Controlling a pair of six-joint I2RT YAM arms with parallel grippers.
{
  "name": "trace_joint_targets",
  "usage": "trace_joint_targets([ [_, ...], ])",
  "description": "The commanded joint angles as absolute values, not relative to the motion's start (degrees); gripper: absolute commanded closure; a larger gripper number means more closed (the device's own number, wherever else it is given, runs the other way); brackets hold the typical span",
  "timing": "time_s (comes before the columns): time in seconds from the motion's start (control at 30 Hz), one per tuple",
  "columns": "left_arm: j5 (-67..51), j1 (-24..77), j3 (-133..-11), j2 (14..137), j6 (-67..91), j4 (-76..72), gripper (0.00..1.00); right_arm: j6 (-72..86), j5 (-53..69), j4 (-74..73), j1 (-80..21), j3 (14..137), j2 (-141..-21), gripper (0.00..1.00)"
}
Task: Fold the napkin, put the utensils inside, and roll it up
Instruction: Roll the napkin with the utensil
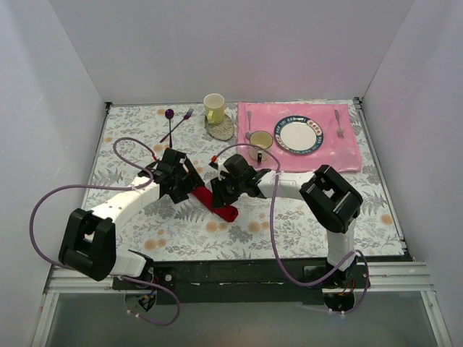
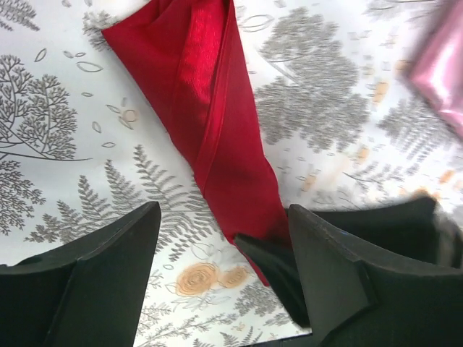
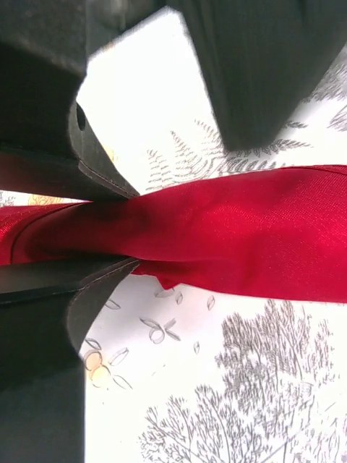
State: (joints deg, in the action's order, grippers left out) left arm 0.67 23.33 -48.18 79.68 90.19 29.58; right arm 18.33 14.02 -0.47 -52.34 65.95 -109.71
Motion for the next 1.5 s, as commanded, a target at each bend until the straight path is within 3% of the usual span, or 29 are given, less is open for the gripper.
trace_joint_targets([
  [0.0,0.9,23.5,-47.7,73.9,90.3,28.4,0.29,29.9,35.5,10.8,-47.6,62.0,-112.9,0.59],
  [0.17,-3.5,23.6,-47.8,77.8,90.7,26.0,0.29,37.9,42.5,22.6,-45.3,58.8,-116.1,0.59],
  [0.6,-5.0,24.9,-49.9,87.5,91.5,27.6,0.29,42.3,41.2,26.8,-44.3,56.9,-115.9,0.58],
  [0.8,-3.5,25.1,-50.2,89.9,92.6,27.9,0.37,43.6,40.9,28.7,-44.4,55.5,-115.4,0.55],
  [0.93,-2.5,25.1,-49.7,89.0,92.4,27.8,0.42,39.0,38.4,21.7,-44.6,56.9,-114.0,0.51],
  [1.1,1.4,25.1,-47.9,85.0,92.4,29.6,0.32,30.3,33.9,10.7,-46.7,62.3,-112.2,0.34],
  [1.27,5.4,25.1,-46.6,78.6,91.6,34.0,0.25,27.2,32.7,4.1,-48.3,65.7,-112.1,0.28],
  [1.47,7.0,25.2,-46.8,73.0,90.5,37.3,0.23,22.1,27.4,-2.6,-50.3,68.5,-111.0,0.25],
])
